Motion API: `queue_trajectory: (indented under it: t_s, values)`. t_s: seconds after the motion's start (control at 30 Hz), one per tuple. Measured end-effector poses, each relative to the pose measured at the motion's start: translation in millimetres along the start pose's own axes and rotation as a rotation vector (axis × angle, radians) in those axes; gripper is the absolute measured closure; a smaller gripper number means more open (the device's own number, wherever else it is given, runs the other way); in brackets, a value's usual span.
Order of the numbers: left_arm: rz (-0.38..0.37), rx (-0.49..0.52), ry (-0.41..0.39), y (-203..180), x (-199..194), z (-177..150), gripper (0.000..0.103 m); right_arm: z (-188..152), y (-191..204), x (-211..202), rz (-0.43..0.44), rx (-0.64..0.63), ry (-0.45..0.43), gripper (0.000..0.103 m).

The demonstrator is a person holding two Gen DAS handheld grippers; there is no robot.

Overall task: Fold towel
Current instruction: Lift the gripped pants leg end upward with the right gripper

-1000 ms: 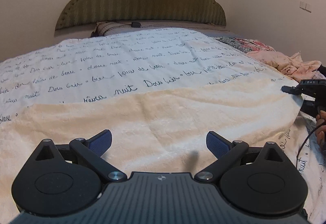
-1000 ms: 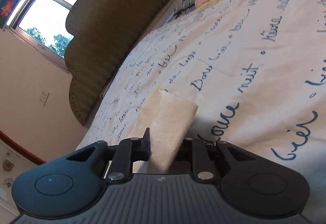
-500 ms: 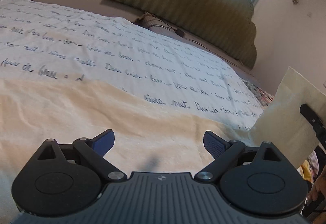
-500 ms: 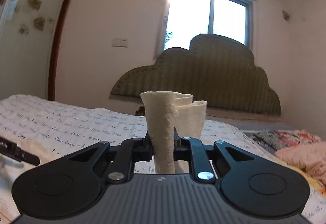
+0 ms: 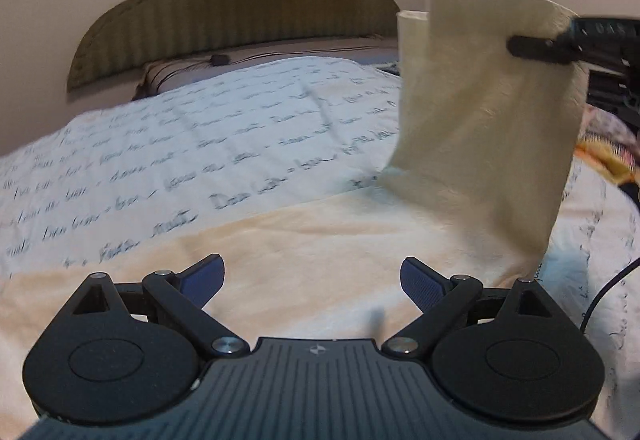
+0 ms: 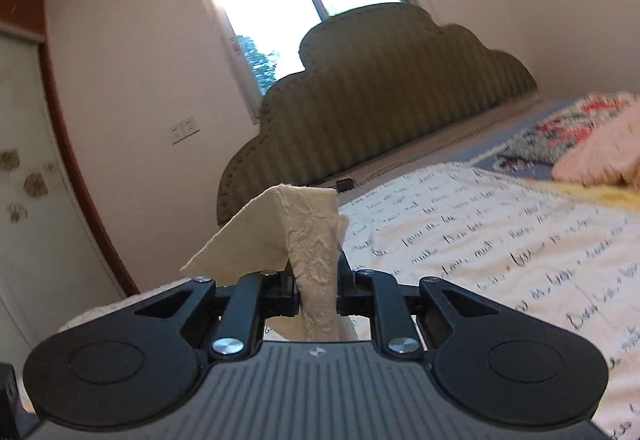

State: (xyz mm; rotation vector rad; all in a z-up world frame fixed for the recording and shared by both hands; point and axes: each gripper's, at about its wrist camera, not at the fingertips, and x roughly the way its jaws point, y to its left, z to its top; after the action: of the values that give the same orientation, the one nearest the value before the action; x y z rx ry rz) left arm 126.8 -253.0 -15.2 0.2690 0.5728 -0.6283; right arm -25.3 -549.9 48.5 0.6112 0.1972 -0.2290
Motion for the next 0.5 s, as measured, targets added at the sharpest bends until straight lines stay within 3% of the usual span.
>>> queue_trajectory:
  t_s: [0.13, 0.2, 0.3, 0.37, 0.5]
  values:
    - [0.072, 0.209, 0.013, -64, 38, 3, 0.007, -15, -93, 4, -0.013, 0.403, 0.010, 0.088]
    - [0.062, 0.302, 0.062, -87, 56, -3, 0.009, -28, -122, 5, -0.041, 0.508, 0.020, 0.088]
    - [0.119, 0.450, 0.003, -108, 55, -18, 0.008, -39, -135, 5, -0.026, 0.557, 0.022, 0.087]
    - [0.104, 0.428, -0.021, -98, 45, -19, 0.007, -34, -124, 2, -0.015, 0.501, 0.007, 0.087]
    - [0.103, 0.172, -0.069, -34, 14, -15, 0.005, -15, -72, -3, 0.035, 0.286, -0.015, 0.087]
